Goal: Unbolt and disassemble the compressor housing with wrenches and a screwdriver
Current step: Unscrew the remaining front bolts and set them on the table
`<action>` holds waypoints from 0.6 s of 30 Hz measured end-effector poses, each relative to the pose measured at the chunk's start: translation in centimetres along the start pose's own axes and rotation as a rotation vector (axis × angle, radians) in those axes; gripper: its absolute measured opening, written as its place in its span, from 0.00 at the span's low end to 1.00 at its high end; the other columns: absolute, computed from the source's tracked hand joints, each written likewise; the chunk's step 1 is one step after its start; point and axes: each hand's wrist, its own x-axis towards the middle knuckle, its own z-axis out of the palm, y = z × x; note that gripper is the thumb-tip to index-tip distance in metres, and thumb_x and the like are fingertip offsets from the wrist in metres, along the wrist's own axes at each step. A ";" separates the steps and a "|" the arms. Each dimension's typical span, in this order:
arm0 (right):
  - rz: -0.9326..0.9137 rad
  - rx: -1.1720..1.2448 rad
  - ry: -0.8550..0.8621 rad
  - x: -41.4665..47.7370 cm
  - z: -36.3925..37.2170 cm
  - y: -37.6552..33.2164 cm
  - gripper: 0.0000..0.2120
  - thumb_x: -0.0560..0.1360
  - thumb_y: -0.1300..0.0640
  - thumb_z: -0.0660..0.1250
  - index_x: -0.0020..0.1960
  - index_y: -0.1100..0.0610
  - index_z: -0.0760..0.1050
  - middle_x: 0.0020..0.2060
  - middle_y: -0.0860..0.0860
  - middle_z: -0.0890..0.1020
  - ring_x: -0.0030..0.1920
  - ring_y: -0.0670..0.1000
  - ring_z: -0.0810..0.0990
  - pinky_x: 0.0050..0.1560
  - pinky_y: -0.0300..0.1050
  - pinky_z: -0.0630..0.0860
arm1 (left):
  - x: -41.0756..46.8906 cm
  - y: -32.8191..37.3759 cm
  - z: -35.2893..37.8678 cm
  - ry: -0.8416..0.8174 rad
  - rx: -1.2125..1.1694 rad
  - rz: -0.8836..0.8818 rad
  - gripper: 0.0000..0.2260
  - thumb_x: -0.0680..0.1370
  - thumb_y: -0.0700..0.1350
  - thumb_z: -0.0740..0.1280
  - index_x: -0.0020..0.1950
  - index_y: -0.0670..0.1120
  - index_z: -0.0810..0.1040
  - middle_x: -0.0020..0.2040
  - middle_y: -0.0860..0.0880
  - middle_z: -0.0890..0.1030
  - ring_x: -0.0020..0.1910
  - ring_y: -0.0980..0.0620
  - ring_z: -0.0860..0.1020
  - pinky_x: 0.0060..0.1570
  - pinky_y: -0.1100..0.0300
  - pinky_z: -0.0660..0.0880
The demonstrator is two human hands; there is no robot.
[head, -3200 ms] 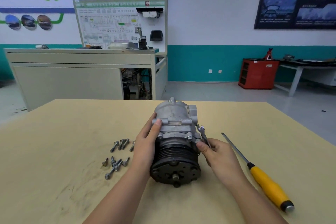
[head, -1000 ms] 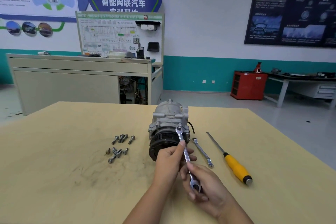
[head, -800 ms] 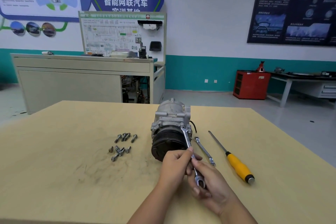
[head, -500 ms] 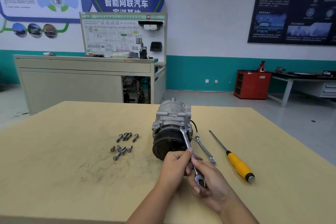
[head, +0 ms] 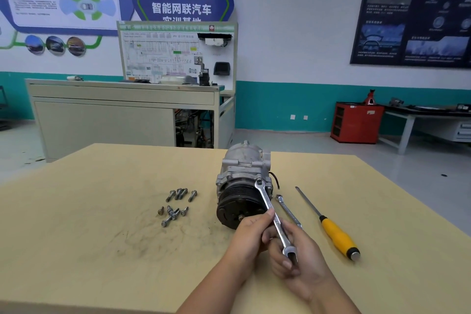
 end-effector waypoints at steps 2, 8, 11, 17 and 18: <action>0.019 0.053 -0.029 0.0 0.0 -0.2 0.21 0.73 0.50 0.54 0.34 0.65 0.76 0.15 0.52 0.63 0.14 0.45 0.54 0.20 0.31 0.51 | 0.0 0.0 0.1 -0.022 -0.016 -0.028 0.22 0.73 0.54 0.64 0.21 0.49 0.66 0.26 0.48 0.75 0.30 0.51 0.75 0.38 0.59 0.69; 0.035 0.114 -0.099 -0.3 -0.1 -0.4 0.19 0.75 0.52 0.55 0.37 0.64 0.75 0.16 0.54 0.64 0.15 0.45 0.56 0.20 0.32 0.51 | -0.4 0.9 0.4 -0.129 -0.209 -0.086 0.21 0.78 0.49 0.60 0.49 0.29 0.78 0.45 0.39 0.84 0.44 0.47 0.82 0.45 0.59 0.78; 0.036 0.107 -0.108 -0.3 0.1 -0.2 0.17 0.75 0.52 0.56 0.38 0.64 0.74 0.18 0.54 0.65 0.15 0.45 0.57 0.19 0.32 0.52 | -0.6 1.1 0.2 -0.144 -0.231 -0.096 0.26 0.75 0.51 0.61 0.56 0.26 0.72 0.43 0.40 0.84 0.42 0.48 0.83 0.42 0.60 0.78; 0.031 0.095 -0.097 -0.2 0.4 -0.2 0.19 0.76 0.51 0.56 0.38 0.64 0.76 0.19 0.55 0.66 0.15 0.45 0.58 0.19 0.31 0.56 | -0.7 1.1 0.2 -0.104 -0.179 -0.090 0.25 0.75 0.53 0.61 0.55 0.30 0.71 0.38 0.41 0.84 0.38 0.49 0.83 0.40 0.61 0.78; 0.032 0.094 -0.096 -0.2 0.4 -0.2 0.19 0.76 0.51 0.56 0.38 0.64 0.76 0.19 0.55 0.66 0.15 0.45 0.58 0.19 0.31 0.56 | -0.6 1.0 0.1 -0.095 -0.174 -0.088 0.26 0.74 0.53 0.61 0.55 0.29 0.73 0.38 0.41 0.84 0.38 0.48 0.83 0.40 0.61 0.78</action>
